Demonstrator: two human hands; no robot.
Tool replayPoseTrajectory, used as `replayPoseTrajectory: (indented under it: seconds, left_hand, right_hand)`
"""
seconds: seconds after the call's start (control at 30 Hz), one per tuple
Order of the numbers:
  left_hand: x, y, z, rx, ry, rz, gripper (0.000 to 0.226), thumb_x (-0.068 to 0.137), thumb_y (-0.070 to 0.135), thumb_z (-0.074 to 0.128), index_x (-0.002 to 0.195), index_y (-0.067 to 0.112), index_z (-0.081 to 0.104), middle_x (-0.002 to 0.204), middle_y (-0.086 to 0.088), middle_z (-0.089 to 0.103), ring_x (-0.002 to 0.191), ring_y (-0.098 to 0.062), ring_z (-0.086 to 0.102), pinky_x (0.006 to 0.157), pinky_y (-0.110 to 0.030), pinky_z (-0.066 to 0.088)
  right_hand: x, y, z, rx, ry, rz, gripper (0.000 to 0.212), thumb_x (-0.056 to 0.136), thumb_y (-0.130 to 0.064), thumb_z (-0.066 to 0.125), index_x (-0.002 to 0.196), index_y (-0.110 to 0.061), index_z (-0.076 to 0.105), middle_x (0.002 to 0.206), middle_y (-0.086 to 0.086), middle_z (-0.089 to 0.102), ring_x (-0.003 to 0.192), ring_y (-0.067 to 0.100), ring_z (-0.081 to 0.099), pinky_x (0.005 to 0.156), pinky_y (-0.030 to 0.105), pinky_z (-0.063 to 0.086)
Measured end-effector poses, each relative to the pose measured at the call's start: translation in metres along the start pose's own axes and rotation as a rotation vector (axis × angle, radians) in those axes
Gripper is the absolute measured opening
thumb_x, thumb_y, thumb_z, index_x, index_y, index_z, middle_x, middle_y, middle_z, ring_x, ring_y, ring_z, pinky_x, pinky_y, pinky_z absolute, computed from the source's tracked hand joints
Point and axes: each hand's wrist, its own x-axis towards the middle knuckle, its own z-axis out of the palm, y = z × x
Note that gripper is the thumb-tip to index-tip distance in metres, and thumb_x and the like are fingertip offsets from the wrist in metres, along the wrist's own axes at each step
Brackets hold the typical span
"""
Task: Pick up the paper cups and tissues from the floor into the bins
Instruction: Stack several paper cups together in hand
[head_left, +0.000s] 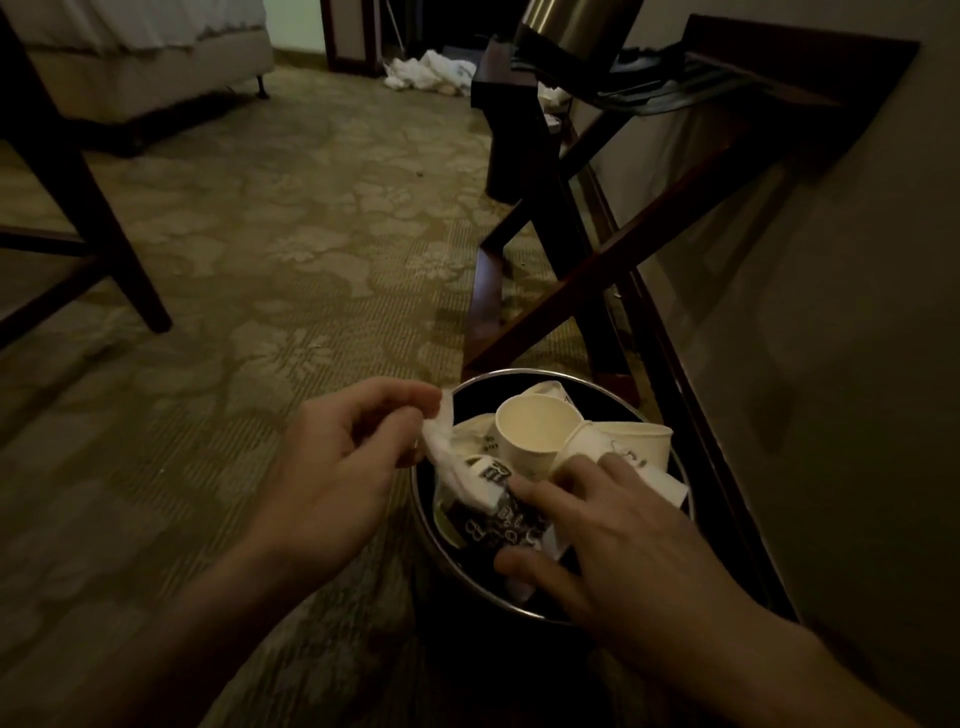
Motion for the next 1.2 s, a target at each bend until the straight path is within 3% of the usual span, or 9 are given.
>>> replayPoseTrajectory:
  seconds: [0.07,0.2,0.37,0.5,0.6,0.8,0.93,1.03,1.2]
  left_hand:
    - [0.002,0.005,-0.003,0.052,0.017,0.071,0.023,0.087,0.009,0.067,0.092,0.031,0.074,0.091,0.016,0.075,0.083,-0.002,0.071,0.074,-0.017,0.057]
    - [0.014,0.015,0.002,0.197,0.075,0.168,0.016,0.083,0.019,0.074,0.088,0.034,0.073,0.081,0.02,0.073,0.071,0.001,0.07,0.062,-0.014,0.054]
    - [0.031,0.019,0.022,0.346,0.06,0.207,0.006,0.077,0.039,0.076,0.079,0.036,0.071,0.072,0.022,0.069,0.059,0.007,0.064,0.048,-0.011,0.046]
    - [0.046,-0.01,0.029,0.325,0.053,0.009,0.016,0.075,0.033,0.083,0.071,0.027,0.068,0.055,0.016,0.065,0.049,0.006,0.059,0.045,-0.012,0.04]
    - [0.053,-0.03,0.034,0.383,0.012,-0.098,0.019,0.075,0.038,0.083,0.069,0.027,0.069,0.057,0.013,0.067,0.052,0.002,0.063,0.048,-0.021,0.044]
    - [0.066,-0.03,0.031,0.505,-0.182,-0.04,0.018,0.085,0.043,0.073,0.073,0.03,0.075,0.059,0.021,0.063,0.057,0.009,0.059,0.042,-0.009,0.036]
    - [0.06,-0.017,0.019,0.437,-0.227,-0.006,0.019,0.091,0.032,0.067,0.074,0.031,0.074,0.06,0.014,0.066,0.053,0.007,0.059,0.047,-0.012,0.042]
    - [0.056,0.006,-0.008,0.642,-0.149,0.129,0.021,0.088,0.03,0.066,0.07,0.02,0.072,0.053,0.011,0.052,0.055,0.006,0.052,0.048,-0.009,0.035]
    - [0.02,0.036,-0.112,1.005,-0.077,-0.032,0.036,0.083,0.039,0.062,0.06,0.014,0.05,0.054,0.002,0.049,0.054,-0.01,0.049,0.047,-0.028,0.034]
  right_hand:
    - [0.004,0.004,-0.015,0.121,0.132,0.002,0.074,0.075,-0.085,0.024,0.137,-0.047,0.038,0.118,-0.021,0.038,0.104,0.0,0.035,0.079,0.019,0.037]
    - [0.031,0.006,-0.045,0.442,0.326,-0.11,0.066,0.072,-0.077,0.051,0.129,-0.043,0.047,0.102,-0.025,0.057,0.088,-0.006,0.057,0.064,0.013,0.049]
    - [0.073,0.011,-0.059,0.413,0.269,-0.216,0.019,0.086,-0.035,0.067,0.102,-0.026,0.07,0.086,-0.015,0.069,0.08,-0.008,0.063,0.071,0.009,0.05]
    - [0.104,0.02,-0.052,0.278,0.038,-0.231,0.011,0.088,-0.031,0.069,0.097,-0.026,0.073,0.088,-0.013,0.07,0.082,-0.003,0.064,0.073,0.021,0.056]
    - [0.121,0.028,-0.039,0.197,-0.136,-0.202,0.015,0.09,-0.031,0.066,0.101,-0.025,0.074,0.091,-0.011,0.071,0.083,0.0,0.065,0.075,0.024,0.056]
    - [0.132,0.036,-0.03,0.173,-0.226,-0.183,0.016,0.092,-0.034,0.061,0.099,-0.028,0.073,0.086,-0.012,0.07,0.077,-0.002,0.064,0.07,0.022,0.055]
    - [0.117,0.039,-0.035,0.293,-0.046,-0.16,0.01,0.083,-0.04,0.062,0.083,-0.032,0.067,0.082,-0.011,0.065,0.076,-0.003,0.06,0.067,0.027,0.055]
    - [0.112,0.026,-0.043,0.407,0.162,-0.206,0.014,0.076,-0.041,0.063,0.069,-0.029,0.058,0.068,-0.007,0.059,0.063,0.005,0.057,0.053,0.023,0.046]
    - [0.14,-0.064,-0.036,0.483,-0.021,-0.483,0.022,0.072,-0.043,0.067,0.067,-0.03,0.05,0.055,-0.009,0.052,0.047,0.006,0.046,0.045,0.019,0.036]
